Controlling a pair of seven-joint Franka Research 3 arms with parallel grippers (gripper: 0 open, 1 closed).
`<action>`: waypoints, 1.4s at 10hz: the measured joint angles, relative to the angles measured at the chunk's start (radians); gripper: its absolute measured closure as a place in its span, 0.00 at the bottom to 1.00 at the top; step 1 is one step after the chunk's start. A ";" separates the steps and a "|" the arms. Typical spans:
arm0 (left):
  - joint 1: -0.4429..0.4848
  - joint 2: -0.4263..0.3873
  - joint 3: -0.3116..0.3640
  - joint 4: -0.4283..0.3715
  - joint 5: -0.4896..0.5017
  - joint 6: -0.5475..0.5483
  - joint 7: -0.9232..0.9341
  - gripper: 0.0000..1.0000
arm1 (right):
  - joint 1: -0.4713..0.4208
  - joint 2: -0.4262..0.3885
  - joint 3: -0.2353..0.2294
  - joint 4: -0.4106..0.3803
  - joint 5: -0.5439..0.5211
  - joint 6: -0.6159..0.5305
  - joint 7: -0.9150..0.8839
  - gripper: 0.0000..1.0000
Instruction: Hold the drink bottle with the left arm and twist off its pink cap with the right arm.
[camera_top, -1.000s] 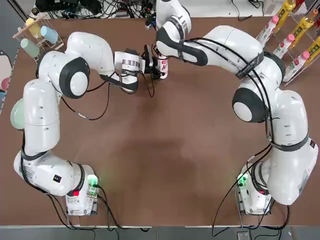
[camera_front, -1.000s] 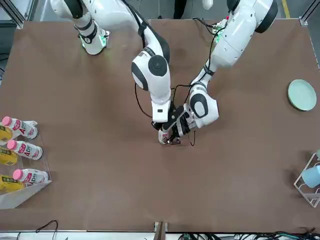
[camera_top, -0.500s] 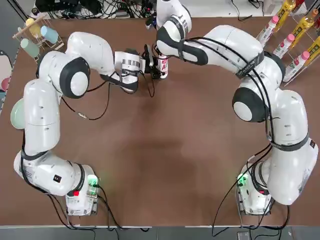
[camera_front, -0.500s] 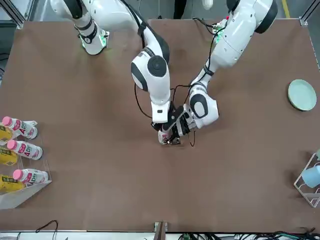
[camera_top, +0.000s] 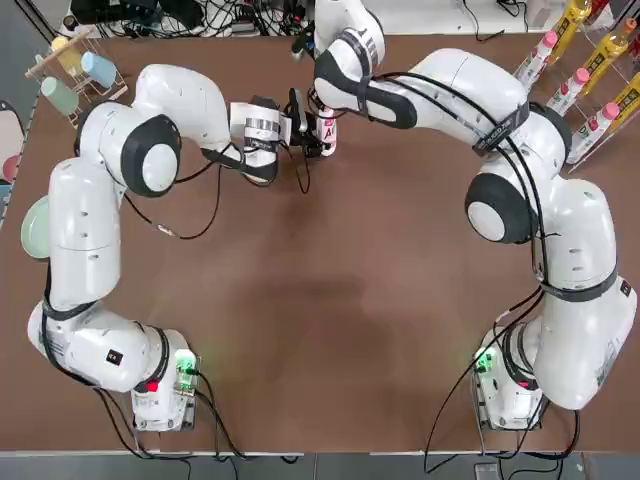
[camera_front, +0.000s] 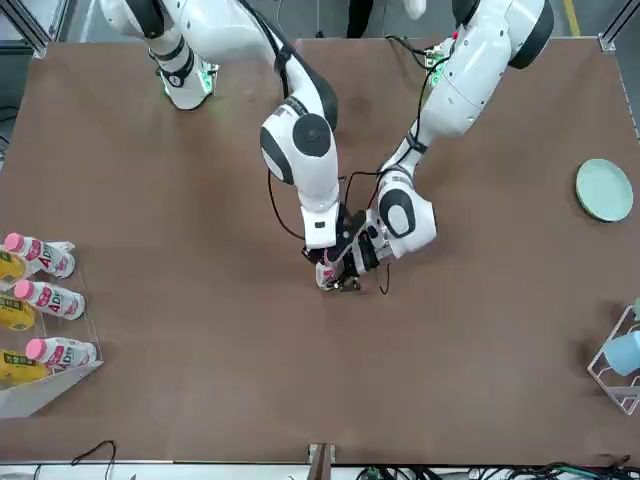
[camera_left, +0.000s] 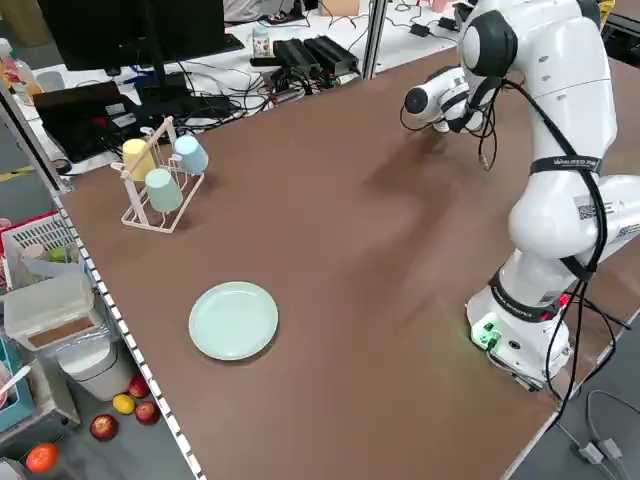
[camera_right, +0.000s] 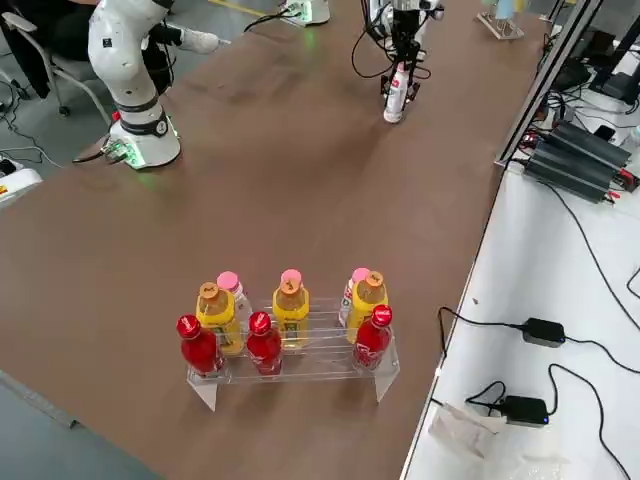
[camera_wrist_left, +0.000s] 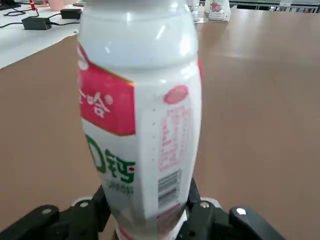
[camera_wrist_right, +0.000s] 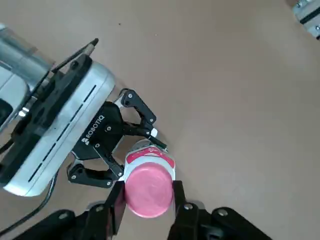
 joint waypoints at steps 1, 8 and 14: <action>0.000 0.000 0.000 0.000 0.000 0.000 0.001 0.40 | -0.001 0.000 0.003 0.000 -0.001 0.000 -0.031 0.57; 0.000 0.000 0.000 0.001 0.000 0.000 0.001 0.40 | -0.021 0.000 0.024 0.001 0.001 0.002 -0.220 0.57; 0.001 0.005 0.001 0.012 -0.001 0.009 0.002 0.40 | -0.028 0.000 0.026 0.001 0.000 0.007 -0.417 0.57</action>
